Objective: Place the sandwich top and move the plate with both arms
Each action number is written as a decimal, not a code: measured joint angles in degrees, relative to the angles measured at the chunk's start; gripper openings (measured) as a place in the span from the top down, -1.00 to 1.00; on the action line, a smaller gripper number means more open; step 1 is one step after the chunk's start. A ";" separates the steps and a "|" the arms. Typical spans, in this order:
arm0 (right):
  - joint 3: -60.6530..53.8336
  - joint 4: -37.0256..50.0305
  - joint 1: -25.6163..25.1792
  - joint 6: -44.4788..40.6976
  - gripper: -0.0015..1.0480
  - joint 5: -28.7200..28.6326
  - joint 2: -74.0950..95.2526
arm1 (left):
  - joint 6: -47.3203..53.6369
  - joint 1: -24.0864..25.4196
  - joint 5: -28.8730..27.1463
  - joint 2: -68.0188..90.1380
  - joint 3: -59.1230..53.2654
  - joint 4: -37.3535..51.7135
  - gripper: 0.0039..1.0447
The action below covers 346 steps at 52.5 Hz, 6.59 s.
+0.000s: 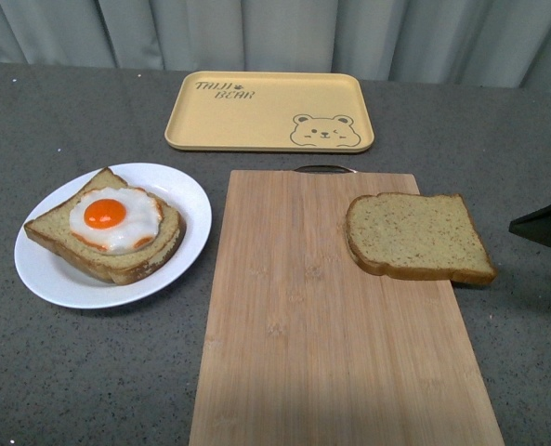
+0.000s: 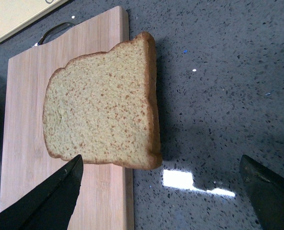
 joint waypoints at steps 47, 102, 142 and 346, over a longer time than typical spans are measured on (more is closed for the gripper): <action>12.68 -5.66 5.81 10.49 0.83 -2.10 12.92 | 0.00 0.00 0.00 0.00 0.00 0.00 -0.88; 37.35 4.20 37.42 40.11 0.95 -9.33 22.01 | 0.00 0.00 0.00 0.00 0.00 0.00 -0.88; 34.23 -2.99 38.18 28.79 -0.31 -3.13 19.96 | 0.00 0.00 0.00 0.00 0.00 0.00 -0.88; -38.38 -19.93 8.85 -10.93 -0.82 31.30 -109.63 | -41.07 7.93 12.66 95.89 21.38 27.15 -0.88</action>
